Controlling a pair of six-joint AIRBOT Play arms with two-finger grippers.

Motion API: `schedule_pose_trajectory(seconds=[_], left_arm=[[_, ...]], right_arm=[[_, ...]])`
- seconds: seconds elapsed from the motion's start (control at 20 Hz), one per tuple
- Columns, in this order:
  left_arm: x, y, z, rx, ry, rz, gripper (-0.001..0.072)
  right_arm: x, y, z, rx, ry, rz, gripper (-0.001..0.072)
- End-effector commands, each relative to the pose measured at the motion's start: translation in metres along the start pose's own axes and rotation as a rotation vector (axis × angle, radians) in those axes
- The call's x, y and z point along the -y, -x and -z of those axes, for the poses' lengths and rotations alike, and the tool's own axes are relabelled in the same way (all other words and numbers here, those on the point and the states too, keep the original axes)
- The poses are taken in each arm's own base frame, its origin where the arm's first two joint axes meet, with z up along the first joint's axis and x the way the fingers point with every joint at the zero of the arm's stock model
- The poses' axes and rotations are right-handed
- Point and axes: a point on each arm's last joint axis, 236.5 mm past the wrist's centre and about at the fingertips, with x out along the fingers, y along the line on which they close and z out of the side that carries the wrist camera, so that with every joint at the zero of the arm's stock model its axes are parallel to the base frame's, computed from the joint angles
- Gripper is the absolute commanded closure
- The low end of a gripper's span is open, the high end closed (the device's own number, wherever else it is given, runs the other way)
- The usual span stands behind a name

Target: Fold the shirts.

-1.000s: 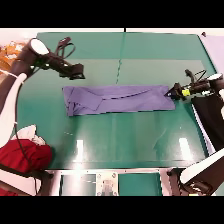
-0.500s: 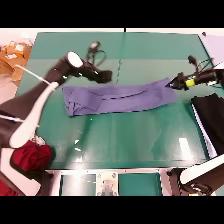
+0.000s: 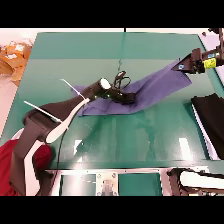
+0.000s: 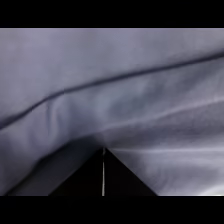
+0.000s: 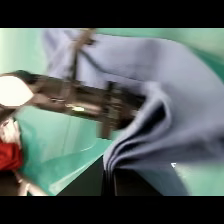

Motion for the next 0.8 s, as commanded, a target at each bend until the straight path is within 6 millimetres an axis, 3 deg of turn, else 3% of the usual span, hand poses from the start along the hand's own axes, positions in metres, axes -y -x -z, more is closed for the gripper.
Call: schedule_pose_trajectory(seconds=[0.0,0.15,0.25,0.35,0.5,0.6,0.75], left_arm=[[0.019,-0.011,0.016,-0.067,0.015,0.060,0.0679],[0.032,0.020,0.023,-0.202,-0.074,0.090,0.0679],[0.016,0.066,0.015,-0.298,-0.141,-0.001,0.0680],[-0.020,0.126,-0.006,-0.328,-0.171,-0.209,0.0680],[-0.056,0.237,-0.051,-0.178,-0.189,-0.471,0.0679],[-0.064,0.310,-0.072,-0.045,-0.155,-0.575,0.0678],[-0.058,0.390,-0.088,0.122,-0.131,-0.618,0.0679]], right_arm=[[-0.021,-0.007,0.009,-0.022,0.012,0.014,0.0697],[-0.023,-0.012,-0.003,0.026,0.019,0.018,0.0698],[-0.026,-0.016,-0.009,0.048,0.027,0.017,0.0697],[-0.038,-0.025,-0.008,0.040,0.045,0.005,0.0697],[-0.073,-0.054,-0.008,0.029,0.088,-0.032,0.0698],[-0.107,-0.087,-0.008,0.031,0.123,-0.071,0.0698],[-0.164,-0.156,0.004,0.016,0.174,-0.141,0.0697]])
